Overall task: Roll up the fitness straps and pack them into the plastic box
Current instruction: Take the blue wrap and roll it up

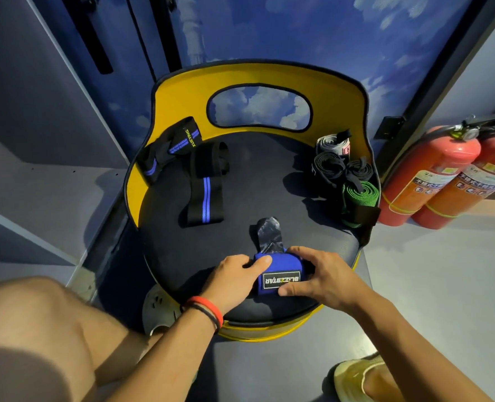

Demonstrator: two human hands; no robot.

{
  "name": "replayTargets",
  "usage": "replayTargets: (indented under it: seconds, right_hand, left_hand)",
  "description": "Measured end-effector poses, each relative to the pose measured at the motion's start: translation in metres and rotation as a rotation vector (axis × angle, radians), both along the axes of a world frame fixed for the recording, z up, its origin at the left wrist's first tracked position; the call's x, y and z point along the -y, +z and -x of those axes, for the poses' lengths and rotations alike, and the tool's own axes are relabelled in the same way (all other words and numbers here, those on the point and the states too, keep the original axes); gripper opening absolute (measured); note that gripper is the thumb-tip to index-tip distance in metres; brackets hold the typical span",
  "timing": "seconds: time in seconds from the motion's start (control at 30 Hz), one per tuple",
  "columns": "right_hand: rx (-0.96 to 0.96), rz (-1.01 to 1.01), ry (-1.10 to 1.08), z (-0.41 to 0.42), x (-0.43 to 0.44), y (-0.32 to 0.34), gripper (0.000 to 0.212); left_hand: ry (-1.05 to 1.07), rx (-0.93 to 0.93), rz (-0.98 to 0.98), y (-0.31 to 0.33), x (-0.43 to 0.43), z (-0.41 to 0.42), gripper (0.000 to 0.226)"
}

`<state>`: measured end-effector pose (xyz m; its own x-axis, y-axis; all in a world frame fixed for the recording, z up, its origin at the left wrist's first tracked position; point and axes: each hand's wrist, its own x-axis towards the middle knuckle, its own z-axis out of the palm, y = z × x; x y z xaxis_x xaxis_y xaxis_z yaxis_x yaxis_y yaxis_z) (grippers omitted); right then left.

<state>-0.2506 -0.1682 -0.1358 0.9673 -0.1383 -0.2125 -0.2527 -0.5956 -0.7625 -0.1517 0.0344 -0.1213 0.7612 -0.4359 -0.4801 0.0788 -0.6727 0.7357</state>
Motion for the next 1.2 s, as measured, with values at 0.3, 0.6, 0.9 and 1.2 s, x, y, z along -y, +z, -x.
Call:
replayTargets:
  seconds: [0.3,0.6,0.9,1.2]
  right_hand:
    - [-0.124,-0.113,-0.017,-0.003,0.001,0.006,0.071]
    - [0.197,0.067,-0.045,0.008,-0.01,-0.003,0.076]
    - [0.272,0.297,0.107,0.018,-0.009,-0.01,0.079]
    - [0.13,0.146,0.051,0.004,0.0,-0.001,0.084]
  left_hand:
    - [-0.184,0.213,-0.023,0.014,-0.001,0.007,0.035]
    - [-0.222,0.08,0.067,0.006,-0.006,-0.003,0.04]
    - [-0.228,0.048,-0.011,0.006,0.0,-0.001,0.038]
    - [-0.283,0.319,0.186,0.008,-0.005,-0.003,0.034]
